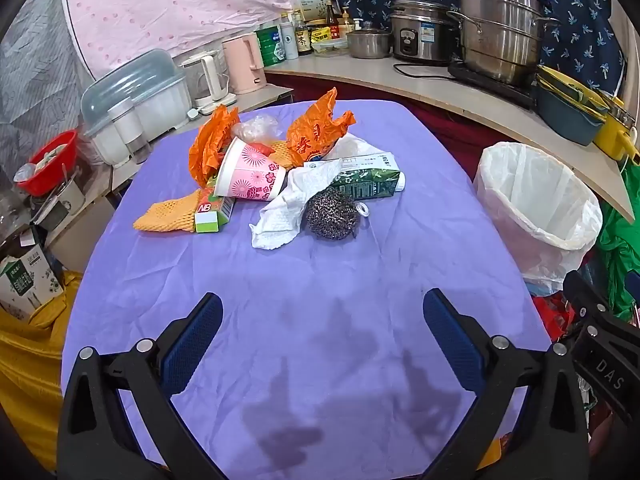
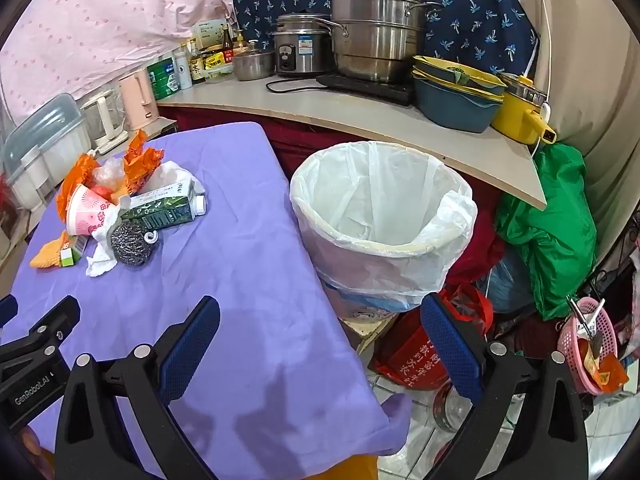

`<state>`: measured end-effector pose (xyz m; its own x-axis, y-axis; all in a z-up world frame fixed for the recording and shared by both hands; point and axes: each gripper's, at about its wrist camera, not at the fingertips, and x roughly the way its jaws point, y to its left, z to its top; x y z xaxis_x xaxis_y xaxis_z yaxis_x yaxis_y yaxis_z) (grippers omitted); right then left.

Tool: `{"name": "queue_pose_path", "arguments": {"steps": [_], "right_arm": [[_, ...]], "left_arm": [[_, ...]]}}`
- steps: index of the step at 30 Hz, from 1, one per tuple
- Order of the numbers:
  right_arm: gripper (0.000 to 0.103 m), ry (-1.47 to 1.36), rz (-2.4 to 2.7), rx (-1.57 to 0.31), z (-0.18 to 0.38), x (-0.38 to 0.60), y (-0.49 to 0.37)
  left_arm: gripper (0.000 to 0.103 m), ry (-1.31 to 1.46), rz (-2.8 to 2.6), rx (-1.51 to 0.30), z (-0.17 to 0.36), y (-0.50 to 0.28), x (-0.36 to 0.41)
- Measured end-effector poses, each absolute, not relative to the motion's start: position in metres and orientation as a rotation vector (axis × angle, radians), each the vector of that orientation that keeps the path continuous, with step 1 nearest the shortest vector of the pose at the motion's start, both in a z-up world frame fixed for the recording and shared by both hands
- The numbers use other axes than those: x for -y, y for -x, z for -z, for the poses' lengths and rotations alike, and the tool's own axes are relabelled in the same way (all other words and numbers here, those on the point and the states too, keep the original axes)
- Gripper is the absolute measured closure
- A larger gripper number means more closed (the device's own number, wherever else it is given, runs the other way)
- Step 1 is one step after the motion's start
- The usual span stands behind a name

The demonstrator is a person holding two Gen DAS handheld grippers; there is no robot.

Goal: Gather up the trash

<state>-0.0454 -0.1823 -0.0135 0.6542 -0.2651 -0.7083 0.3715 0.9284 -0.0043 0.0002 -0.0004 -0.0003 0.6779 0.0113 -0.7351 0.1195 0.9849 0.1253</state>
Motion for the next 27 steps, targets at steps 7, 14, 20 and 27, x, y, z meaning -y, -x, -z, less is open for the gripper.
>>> {"name": "queue_pose_path", "arguments": {"steps": [7, 14, 20, 27], "right_arm": [[0.007, -0.122, 0.327, -0.778, 0.010, 0.183, 0.046], [0.007, -0.088, 0.281, -0.778, 0.005, 0.186, 0.048], [0.007, -0.076, 0.260, -0.765, 0.005, 0.189, 0.056], [0.007, -0.071, 0.252, -0.762, 0.003, 0.192, 0.058]], "left_arm": [[0.007, -0.163, 0.051, -0.827, 0.000, 0.000, -0.001], [0.007, -0.161, 0.014, -0.826, -0.003, 0.007, -0.004], [0.007, -0.156, -0.009, -0.831, -0.004, 0.008, 0.001], [0.007, -0.155, -0.012, -0.829, -0.005, 0.010, 0.001]]}}
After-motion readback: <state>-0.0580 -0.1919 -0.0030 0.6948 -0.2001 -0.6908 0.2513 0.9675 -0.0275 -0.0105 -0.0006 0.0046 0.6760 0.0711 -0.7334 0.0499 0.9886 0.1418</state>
